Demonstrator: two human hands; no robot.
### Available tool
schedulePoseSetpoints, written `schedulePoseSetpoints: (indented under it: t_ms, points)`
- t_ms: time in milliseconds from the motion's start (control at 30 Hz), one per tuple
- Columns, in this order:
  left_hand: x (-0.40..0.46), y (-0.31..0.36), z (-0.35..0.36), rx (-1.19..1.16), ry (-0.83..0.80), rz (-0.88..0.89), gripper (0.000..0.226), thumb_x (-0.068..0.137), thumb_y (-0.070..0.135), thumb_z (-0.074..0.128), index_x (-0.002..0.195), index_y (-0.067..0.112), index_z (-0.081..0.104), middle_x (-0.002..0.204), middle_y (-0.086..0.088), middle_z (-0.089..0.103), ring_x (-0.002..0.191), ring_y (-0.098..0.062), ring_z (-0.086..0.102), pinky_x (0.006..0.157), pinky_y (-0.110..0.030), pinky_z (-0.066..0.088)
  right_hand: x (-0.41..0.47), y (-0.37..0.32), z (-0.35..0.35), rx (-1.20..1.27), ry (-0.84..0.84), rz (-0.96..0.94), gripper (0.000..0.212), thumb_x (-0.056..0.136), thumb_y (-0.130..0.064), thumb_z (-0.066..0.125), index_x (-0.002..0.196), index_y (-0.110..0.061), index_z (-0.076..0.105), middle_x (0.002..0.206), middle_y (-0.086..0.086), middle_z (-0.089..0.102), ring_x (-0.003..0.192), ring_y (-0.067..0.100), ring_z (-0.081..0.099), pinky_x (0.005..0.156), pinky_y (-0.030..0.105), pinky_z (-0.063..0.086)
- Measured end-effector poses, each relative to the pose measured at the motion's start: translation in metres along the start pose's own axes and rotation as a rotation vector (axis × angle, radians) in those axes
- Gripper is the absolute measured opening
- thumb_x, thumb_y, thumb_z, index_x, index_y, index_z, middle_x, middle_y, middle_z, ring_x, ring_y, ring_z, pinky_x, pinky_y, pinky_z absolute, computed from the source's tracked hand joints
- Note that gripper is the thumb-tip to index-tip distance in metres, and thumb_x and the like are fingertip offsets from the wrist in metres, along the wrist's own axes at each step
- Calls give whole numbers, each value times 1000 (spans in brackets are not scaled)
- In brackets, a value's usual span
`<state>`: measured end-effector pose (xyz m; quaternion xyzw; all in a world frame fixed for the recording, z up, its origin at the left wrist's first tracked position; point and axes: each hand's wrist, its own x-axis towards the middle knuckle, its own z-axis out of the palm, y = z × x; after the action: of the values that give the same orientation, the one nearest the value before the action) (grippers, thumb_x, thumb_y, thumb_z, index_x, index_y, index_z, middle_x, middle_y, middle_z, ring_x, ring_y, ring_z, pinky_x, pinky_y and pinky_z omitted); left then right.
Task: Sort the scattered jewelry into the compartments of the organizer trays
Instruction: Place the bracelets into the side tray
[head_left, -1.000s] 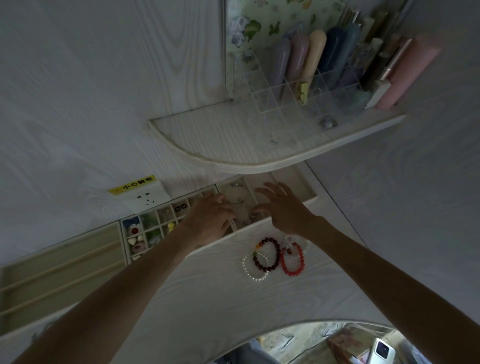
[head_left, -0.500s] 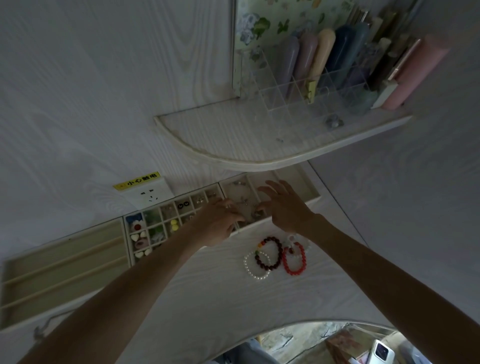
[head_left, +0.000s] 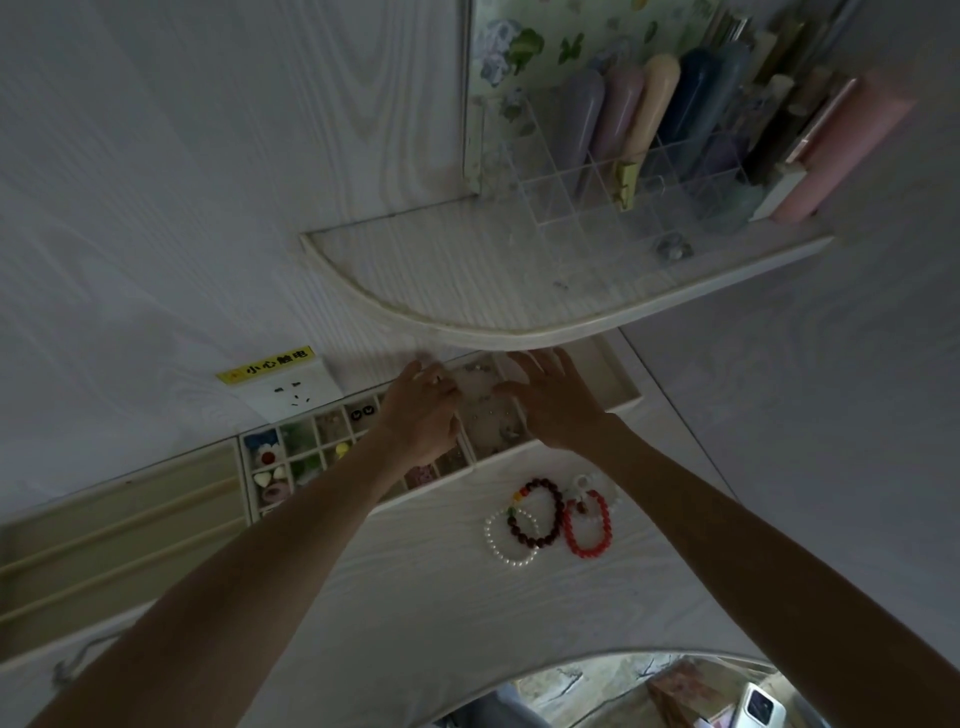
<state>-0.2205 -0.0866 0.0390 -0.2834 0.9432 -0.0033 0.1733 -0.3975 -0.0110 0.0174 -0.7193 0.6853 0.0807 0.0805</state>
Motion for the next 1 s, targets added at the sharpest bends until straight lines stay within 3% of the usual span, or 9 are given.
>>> schedulePoseSetpoints:
  t_ms: [133, 233, 300, 500, 567, 700, 867, 1000]
  points:
    - [-4, -1, -1, -89, 59, 94, 47, 96, 27, 39, 143, 23, 35, 150, 3, 34, 141, -18, 23, 114, -36, 15, -3, 3, -3, 107, 85, -70, 47, 83, -11, 57, 126, -28, 56, 155, 7, 20, 145, 28, 8, 116, 50, 8]
    - [-11, 1, 0, -113, 60, 256, 43, 95, 22, 40, 137, 29, 43, 144, 11, 42, 135, -14, 29, 111, -33, 20, -13, 10, -1, 175, 141, -139, 35, 79, -3, 56, 99, -27, 71, 148, 7, 36, 142, 31, 20, 115, 50, 14]
    - [-12, 4, 3, -108, 36, 285, 39, 96, 22, 38, 132, 30, 49, 141, 15, 45, 132, -12, 31, 109, -32, 23, -18, 12, 2, 183, 132, -155, 35, 79, -1, 55, 93, -27, 74, 146, 6, 39, 141, 32, 23, 115, 51, 14]
    - [-9, 4, 6, -89, 38, 279, 35, 96, 27, 37, 127, 32, 54, 138, 17, 47, 130, -12, 32, 108, -32, 24, -23, 11, 6, 163, 40, -125, 44, 85, -3, 50, 111, -34, 68, 154, -2, 23, 145, 23, 7, 118, 42, -1]
    - [-9, 3, 7, -93, 34, 280, 36, 96, 26, 37, 127, 32, 55, 137, 16, 47, 129, -12, 33, 108, -33, 25, -23, 9, 5, 170, 48, -134, 44, 85, -3, 50, 110, -34, 68, 153, 0, 26, 145, 24, 10, 118, 45, 2]
    - [-11, 1, 9, -112, 50, 282, 38, 96, 25, 38, 131, 33, 52, 140, 16, 46, 132, -11, 31, 110, -34, 23, -23, 16, 6, 184, 173, -169, 45, 70, 5, 60, 95, -31, 74, 138, 9, 49, 134, 36, 35, 111, 56, 23]
    - [-13, 2, 8, -118, 41, 293, 38, 97, 22, 37, 130, 33, 51, 138, 15, 47, 131, -11, 32, 108, -32, 22, -28, 17, 6, 153, 94, -139, 48, 81, 2, 50, 107, -32, 70, 150, 0, 31, 144, 24, 15, 115, 39, -2]
    - [-14, 3, 10, -158, 77, 297, 40, 95, 20, 40, 132, 33, 51, 139, 16, 47, 132, -10, 32, 107, -31, 21, -28, 18, 10, 159, 164, -139, 51, 75, 6, 52, 107, -29, 71, 145, 6, 41, 140, 30, 26, 115, 46, 8]
